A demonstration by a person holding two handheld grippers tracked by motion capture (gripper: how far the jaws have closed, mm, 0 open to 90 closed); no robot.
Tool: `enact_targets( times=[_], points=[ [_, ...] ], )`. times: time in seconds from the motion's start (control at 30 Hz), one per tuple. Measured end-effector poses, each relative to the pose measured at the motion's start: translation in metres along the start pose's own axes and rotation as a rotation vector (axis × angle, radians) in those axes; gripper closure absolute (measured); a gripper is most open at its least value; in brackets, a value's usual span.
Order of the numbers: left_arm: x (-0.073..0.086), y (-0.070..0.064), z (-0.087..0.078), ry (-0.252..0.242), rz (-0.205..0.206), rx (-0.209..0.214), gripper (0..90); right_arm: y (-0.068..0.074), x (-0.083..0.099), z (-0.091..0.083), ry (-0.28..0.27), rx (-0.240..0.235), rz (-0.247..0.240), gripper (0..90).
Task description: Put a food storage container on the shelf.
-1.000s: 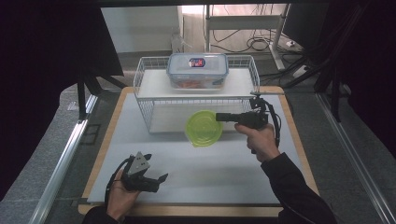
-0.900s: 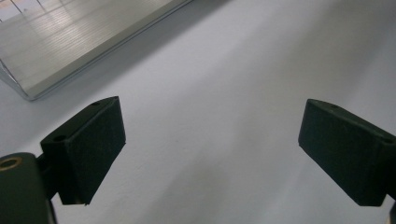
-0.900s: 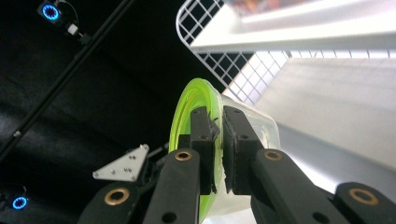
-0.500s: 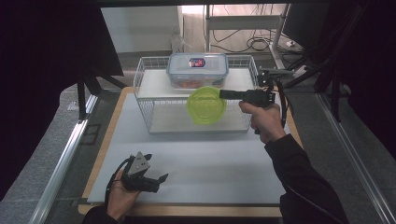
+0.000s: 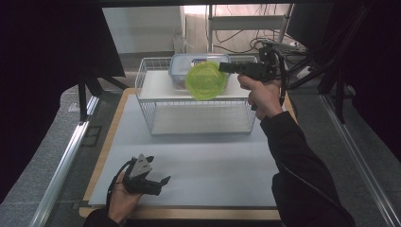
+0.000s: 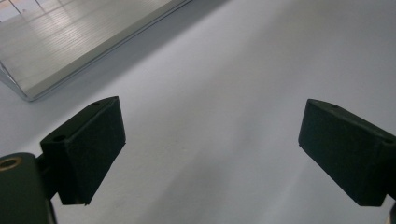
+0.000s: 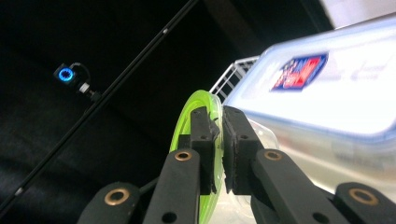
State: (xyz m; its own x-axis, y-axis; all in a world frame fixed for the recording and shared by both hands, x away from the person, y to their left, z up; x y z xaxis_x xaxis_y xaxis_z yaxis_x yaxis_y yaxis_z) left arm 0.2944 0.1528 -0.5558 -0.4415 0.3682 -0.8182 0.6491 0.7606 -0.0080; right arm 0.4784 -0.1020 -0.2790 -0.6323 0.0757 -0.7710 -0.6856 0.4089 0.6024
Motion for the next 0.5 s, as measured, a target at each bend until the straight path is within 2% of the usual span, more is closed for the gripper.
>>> enact_targets(
  times=[0.4,0.5],
  points=[
    [-0.001,-0.001,-0.002,-0.015,-0.004,0.016,6.8,-0.016,-0.043,0.023,-0.098,0.074,0.043,84.1],
    [-0.001,-0.001,-0.002,-0.016,-0.004,0.020,6.8,-0.022,-0.050,0.031,-0.109,0.099,0.049,84.1]
  ],
)
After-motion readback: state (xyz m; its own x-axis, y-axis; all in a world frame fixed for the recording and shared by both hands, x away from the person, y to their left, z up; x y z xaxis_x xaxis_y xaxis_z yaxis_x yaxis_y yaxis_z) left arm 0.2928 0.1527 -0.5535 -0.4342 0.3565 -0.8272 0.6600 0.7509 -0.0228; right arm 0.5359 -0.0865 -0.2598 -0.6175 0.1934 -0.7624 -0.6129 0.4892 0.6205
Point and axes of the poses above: each handheld gripper's, and its own axes: z roughly forward along the jaws, x roughly out of its underside, y roughly to its left, the point moved 7 cm from there along z, roughly forward along the jaws, and after that the axes turned 5 degrees about -z, right-handed, at the moved point
